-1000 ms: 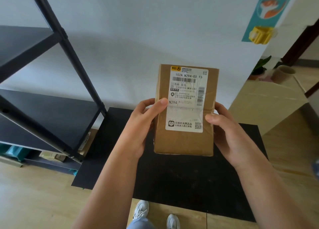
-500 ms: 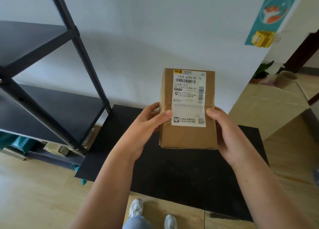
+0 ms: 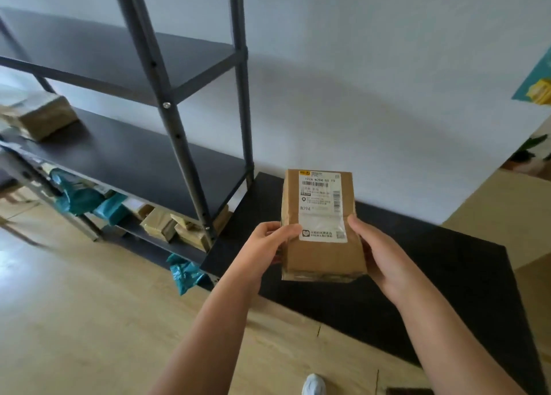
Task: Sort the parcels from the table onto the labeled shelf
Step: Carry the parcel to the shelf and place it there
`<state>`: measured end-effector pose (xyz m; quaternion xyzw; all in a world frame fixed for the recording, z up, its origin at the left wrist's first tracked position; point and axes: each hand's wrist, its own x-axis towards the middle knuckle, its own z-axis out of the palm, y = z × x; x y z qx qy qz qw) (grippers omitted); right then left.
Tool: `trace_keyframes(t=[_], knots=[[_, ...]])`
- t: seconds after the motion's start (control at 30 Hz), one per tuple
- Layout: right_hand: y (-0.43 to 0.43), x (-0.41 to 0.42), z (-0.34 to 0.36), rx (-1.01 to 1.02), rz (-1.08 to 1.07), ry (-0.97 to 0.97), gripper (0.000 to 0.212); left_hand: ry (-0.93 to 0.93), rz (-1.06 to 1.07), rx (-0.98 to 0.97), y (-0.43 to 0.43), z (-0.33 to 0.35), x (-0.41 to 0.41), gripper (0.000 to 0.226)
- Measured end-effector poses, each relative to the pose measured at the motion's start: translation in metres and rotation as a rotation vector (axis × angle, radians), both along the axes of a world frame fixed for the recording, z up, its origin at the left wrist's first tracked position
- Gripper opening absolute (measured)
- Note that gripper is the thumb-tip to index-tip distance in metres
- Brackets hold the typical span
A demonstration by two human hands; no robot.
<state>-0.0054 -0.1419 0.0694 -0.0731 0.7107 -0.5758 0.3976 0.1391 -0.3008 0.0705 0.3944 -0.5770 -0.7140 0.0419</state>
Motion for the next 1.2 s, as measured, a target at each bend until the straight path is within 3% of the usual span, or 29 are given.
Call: trace_keyframes(t=[0.23,0.3,0.43,0.63,0.77,0.87,0.93,1.2], knots=[[-0.085,0.135,-0.025,0.104,0.188,-0.129,0.076,-0.065,0.24,0.028,-0.059,-0.017,0.156,0.056],[-0.108,0.176,-0.029,0.117,0.245,-0.134,0.07,-0.074,0.311,0.021,-0.076,-0.023,0.201,0.057],[-0.146,0.246,-0.036,0.083,0.34,-0.148,0.053,-0.052,0.439,0.014,-0.106,-0.026,0.278,0.03],[-0.213,0.31,-0.041,0.075,0.445,-0.129,0.043,-0.059,0.591,0.048,-0.155,-0.037,0.346,0.052],[-0.269,0.327,-0.048,0.085,0.453,-0.127,0.046,-0.011,0.605,0.048,-0.196,-0.042,0.366,0.039],[-0.32,0.332,-0.053,0.078,0.478,-0.117,0.037,0.014,0.56,0.02,-0.235,-0.044,0.375,0.033],[-0.36,0.334,-0.053,0.068,0.503,-0.117,0.029,0.017,0.571,-0.001,-0.265,-0.044,0.38,0.036],[-0.515,0.352,-0.042,0.038,0.623,-0.118,0.047,0.003,0.674,-0.045,-0.392,-0.028,0.409,0.076]])
